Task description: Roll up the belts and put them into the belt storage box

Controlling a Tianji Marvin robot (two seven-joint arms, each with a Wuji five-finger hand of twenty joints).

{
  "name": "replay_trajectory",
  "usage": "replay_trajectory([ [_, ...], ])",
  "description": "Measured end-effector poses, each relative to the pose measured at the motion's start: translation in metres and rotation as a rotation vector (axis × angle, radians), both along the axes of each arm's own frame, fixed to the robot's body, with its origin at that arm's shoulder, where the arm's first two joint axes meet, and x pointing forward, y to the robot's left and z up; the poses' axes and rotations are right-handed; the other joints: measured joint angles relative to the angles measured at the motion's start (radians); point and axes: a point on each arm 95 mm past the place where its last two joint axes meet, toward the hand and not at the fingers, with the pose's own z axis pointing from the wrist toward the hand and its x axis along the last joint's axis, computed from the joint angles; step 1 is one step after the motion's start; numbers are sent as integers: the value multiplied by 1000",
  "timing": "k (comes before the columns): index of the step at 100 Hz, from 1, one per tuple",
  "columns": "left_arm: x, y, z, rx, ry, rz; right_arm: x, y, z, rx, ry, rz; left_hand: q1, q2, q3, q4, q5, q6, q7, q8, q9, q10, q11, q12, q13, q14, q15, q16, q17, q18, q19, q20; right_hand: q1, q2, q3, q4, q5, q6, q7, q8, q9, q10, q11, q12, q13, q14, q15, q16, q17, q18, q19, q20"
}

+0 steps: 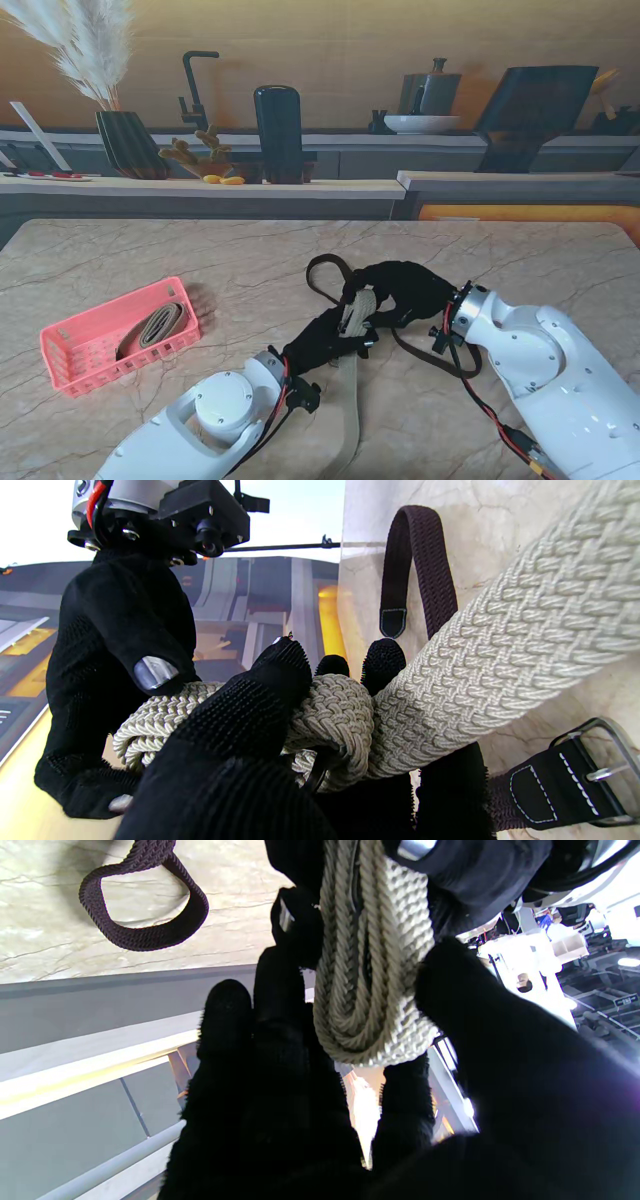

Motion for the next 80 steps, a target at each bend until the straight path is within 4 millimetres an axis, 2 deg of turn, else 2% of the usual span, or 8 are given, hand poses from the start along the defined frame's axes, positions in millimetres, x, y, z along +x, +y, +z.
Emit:
replay_trajectory([
  [7,0,-1,0,4,-6,6,-1,-2,1,17,-2,-19,0,0,0,0,-6,0,-4,-2,0,0,2,0,0,0,14,0,5,0,13,1,-58,1,-30,2,-64,35,-120,-71,-65,2,-30,-3,-41,-3,15,6,-59,38,0,0],
  [19,0,-2,1,11,-15,4,-4,-7,3,13,-77,-89,0,1,0,0,-6,0,-4,2,0,0,9,0,0,0,25,0,8,0,21,1,-117,53,-141,10,-151,77,-223,-111,-167,13,-61,-3,-126,25,91,51,-125,77,-16,32],
  [27,0,-3,1,25,-29,1,-5,-10,4,-18,-117,-131,0,1,0,0,-7,0,-4,12,0,0,18,0,0,0,27,0,8,0,21,1,-155,64,-196,12,-151,130,-246,-114,-187,23,-62,-3,-161,31,144,68,-140,88,-18,49],
  [41,-1,-4,2,42,-55,2,-8,-11,2,-28,-65,-157,0,2,0,0,-7,0,-2,25,0,0,20,-1,0,0,35,-1,8,0,21,2,-155,64,-239,23,-86,212,-289,-129,-186,37,-35,32,-180,37,206,79,-142,101,-17,64],
  [59,0,-4,2,47,-65,1,-8,-7,-4,-34,-9,-149,0,2,0,0,-7,0,-1,35,0,0,21,-10,0,0,36,-2,8,0,21,3,-154,64,-218,23,35,221,-297,-94,-97,39,-2,63,-171,38,245,93,-150,108,-18,86],
  [73,0,-4,2,47,-66,8,-4,-2,-12,-2,40,-133,0,3,0,0,-8,0,-1,37,0,0,28,-10,0,0,36,-3,8,0,21,3,-153,61,-112,23,125,138,-238,-47,26,-5,14,76,-170,38,257,103,-150,112,-15,87],
  [80,0,-3,2,47,-65,15,-2,1,-16,14,59,-127,1,3,0,0,-8,0,-1,38,0,0,28,-10,0,0,36,-4,8,0,21,3,-127,50,-94,17,148,118,-195,-63,92,-30,22,85,-167,38,257,104,-150,112,-10,87],
])
